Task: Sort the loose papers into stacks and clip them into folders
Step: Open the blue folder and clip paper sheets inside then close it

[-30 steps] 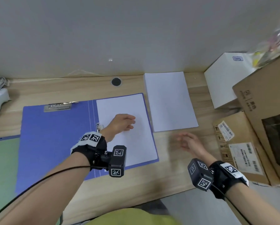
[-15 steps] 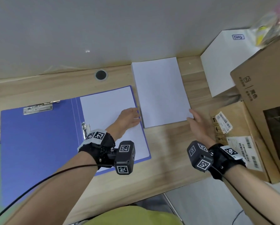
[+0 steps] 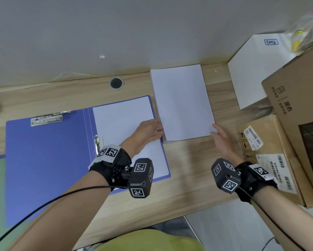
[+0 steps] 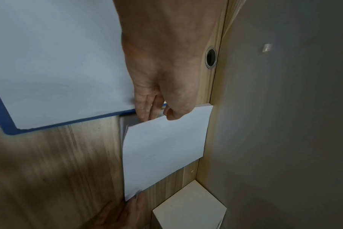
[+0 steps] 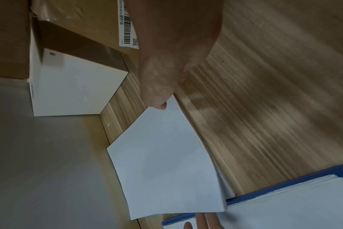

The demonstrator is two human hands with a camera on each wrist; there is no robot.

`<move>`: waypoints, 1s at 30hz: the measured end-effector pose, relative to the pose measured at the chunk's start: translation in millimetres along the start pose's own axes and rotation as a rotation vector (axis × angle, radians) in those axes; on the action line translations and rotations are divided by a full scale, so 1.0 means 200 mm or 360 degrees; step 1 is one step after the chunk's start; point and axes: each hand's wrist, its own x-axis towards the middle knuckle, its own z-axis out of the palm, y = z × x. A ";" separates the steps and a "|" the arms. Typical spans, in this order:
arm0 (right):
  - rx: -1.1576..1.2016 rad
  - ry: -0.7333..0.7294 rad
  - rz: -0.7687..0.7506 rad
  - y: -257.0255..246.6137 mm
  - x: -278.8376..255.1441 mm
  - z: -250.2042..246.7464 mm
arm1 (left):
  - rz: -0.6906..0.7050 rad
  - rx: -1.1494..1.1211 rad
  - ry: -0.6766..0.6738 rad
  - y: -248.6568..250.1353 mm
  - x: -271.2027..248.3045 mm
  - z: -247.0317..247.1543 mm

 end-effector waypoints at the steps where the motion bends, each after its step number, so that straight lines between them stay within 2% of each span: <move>1: -0.0001 -0.0001 -0.0003 0.00 0.00 0.00 | 0.0014 -0.0011 0.0001 0.00 0.00 0.00; 10: 0.0076 0.0011 0.0021 0.01 0.02 -0.03 | 0.0030 -0.0043 -0.0045 0.06 0.07 0.11; 15: 0.0151 0.0007 0.0059 0.02 0.03 -0.08 | 0.0040 0.0101 0.0030 0.04 0.16 0.17; 21: 0.0130 0.0312 -0.0006 -0.01 0.08 -0.15 | 0.0191 0.0172 0.0163 0.04 0.14 0.14; 23: 0.0154 0.0348 -0.0017 -0.06 0.08 -0.14 | 0.0235 0.0210 0.0168 0.03 0.10 0.10; 28: 0.0419 -0.0130 0.0027 -0.18 0.05 -0.01 | 0.0290 0.0342 0.0147 0.01 -0.05 -0.10; 30: 0.0429 -0.0239 -0.0018 -0.21 0.01 0.06 | 0.0302 0.0396 0.0146 -0.02 -0.12 -0.21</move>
